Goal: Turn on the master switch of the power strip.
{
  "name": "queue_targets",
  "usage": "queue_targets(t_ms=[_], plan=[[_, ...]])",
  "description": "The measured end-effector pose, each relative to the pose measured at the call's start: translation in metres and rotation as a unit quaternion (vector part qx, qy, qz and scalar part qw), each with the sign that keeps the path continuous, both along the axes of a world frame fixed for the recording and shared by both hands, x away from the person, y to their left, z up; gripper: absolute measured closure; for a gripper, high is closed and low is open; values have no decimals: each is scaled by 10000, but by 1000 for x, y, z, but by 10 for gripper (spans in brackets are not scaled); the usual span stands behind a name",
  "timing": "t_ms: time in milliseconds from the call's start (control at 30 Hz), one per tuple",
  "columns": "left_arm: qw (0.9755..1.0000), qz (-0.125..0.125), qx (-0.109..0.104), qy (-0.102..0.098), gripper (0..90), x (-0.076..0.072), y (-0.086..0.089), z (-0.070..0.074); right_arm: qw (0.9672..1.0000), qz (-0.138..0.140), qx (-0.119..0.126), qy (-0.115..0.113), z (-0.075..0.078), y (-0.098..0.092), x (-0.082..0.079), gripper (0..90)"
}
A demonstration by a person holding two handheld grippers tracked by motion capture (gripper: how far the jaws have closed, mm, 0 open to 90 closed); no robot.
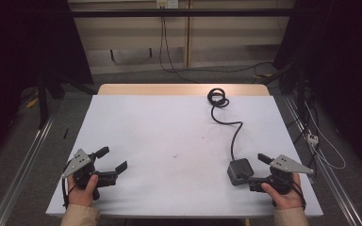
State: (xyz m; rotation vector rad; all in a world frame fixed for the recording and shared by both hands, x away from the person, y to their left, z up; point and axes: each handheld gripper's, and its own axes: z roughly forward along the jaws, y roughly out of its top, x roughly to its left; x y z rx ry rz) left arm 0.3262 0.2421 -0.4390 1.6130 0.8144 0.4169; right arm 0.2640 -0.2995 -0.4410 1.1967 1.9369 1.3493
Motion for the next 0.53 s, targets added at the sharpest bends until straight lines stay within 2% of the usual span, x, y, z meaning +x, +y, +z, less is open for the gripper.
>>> queue_targets(t_ms=[533], plan=[[9999, -94, 58, 50, 38, 3, -4, -2, 9999, -48, 90, -69, -3, 1, -2, 48]])
